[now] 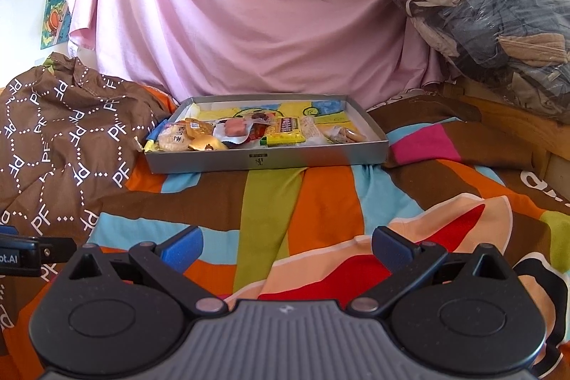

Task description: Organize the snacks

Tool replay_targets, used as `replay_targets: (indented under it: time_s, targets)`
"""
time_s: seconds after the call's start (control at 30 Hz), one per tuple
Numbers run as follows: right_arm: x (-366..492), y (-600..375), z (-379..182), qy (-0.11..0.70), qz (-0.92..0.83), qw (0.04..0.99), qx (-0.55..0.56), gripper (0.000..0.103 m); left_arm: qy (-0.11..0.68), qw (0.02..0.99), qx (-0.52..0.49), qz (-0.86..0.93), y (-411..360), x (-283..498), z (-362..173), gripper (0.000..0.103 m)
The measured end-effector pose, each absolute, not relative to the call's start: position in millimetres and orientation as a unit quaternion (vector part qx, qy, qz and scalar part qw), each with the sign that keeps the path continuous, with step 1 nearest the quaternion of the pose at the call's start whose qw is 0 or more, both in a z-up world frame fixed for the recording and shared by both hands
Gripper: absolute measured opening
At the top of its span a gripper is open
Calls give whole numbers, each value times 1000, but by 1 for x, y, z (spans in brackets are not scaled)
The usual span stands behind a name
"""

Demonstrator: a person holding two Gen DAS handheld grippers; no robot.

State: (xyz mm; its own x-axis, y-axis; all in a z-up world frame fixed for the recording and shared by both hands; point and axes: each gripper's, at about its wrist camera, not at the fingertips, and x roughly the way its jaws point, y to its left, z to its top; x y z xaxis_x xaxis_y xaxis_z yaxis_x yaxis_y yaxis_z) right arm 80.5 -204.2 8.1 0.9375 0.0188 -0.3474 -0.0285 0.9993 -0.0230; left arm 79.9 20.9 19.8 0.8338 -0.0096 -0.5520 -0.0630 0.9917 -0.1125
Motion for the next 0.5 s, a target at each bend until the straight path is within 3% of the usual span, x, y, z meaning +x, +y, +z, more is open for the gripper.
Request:
replay_targets:
  time_s: [0.5]
  targets:
    - [71, -205, 5, 167, 8, 986, -7, 103, 270, 962, -49, 3, 18, 70, 23, 102]
